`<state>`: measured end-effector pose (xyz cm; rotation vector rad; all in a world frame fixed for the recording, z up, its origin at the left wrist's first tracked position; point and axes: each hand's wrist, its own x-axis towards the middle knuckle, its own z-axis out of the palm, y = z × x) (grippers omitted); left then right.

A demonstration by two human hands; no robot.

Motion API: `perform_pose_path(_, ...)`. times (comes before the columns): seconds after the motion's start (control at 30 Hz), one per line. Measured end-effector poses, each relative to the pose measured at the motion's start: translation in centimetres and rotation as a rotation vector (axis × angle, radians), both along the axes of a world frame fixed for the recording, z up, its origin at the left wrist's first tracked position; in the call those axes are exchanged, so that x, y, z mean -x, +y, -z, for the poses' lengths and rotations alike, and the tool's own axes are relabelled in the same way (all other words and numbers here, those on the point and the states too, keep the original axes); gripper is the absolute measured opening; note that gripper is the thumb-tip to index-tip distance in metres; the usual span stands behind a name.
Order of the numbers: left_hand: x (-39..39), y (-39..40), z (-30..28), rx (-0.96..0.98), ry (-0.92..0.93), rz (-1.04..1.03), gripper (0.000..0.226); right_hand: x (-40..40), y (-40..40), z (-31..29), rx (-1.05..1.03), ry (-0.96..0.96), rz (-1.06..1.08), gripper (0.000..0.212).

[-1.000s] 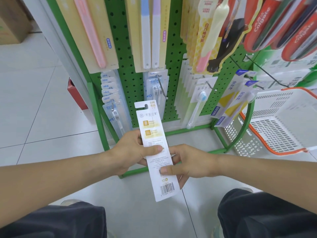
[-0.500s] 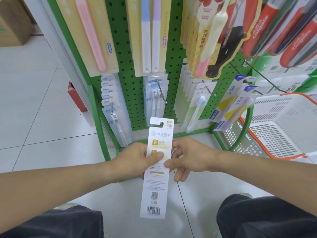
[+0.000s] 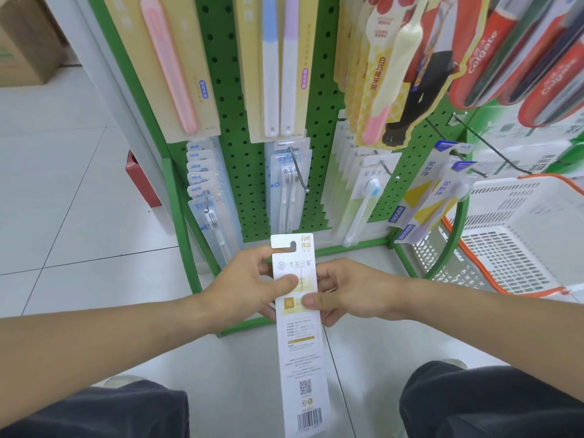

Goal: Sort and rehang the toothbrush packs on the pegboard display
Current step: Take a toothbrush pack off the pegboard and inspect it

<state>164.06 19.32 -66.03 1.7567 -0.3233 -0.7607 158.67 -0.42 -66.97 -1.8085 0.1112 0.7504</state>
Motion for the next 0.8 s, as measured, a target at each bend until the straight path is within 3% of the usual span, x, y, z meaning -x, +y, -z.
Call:
perform_pose_path(0.57, 0.37, -0.29, 0.18, -0.099, -0.064, -0.004, 0.021, -0.09, 0.23, 0.35, -0.1, 0.12, -0.025, 0.03)
perform_pose_path(0.8, 0.22, -0.2, -0.25, -0.054, 0.068, 0.049, 0.02, -0.21, 0.63, 0.05, -0.086, -0.061, 0.295, 0.034)
